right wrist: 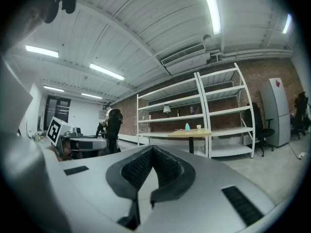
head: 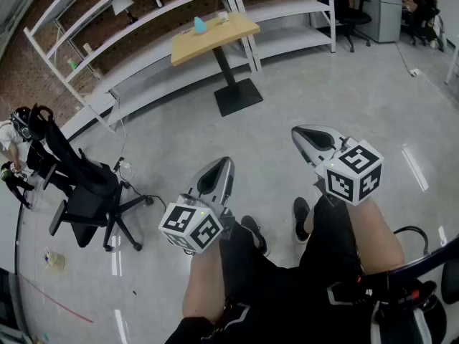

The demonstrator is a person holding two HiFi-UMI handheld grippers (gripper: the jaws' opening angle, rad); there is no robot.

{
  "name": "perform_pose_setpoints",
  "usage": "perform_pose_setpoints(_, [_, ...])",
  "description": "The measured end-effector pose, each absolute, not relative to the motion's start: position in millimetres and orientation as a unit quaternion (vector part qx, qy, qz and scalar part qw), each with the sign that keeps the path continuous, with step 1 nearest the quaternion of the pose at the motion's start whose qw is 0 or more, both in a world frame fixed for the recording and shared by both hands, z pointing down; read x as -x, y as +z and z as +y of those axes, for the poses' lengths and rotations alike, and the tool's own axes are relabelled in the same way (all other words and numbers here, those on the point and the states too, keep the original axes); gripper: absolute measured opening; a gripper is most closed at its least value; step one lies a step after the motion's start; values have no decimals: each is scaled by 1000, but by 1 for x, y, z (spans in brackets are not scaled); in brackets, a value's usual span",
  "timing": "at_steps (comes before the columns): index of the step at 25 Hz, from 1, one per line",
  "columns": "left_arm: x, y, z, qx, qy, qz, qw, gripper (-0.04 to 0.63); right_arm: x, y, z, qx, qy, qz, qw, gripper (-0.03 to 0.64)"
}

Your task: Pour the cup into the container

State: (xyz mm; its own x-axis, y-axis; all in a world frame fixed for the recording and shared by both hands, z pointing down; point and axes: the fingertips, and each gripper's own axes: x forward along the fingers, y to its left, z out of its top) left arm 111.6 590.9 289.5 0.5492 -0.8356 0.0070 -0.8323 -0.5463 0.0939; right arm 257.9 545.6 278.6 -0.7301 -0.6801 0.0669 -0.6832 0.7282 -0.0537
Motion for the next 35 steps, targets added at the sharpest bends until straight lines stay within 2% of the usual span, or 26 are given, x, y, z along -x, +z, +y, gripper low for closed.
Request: perform_pose_setpoints(35, [-115,307,578,-887,-4,-458,55,2,-251,290,530,-360,53,-931,12,0])
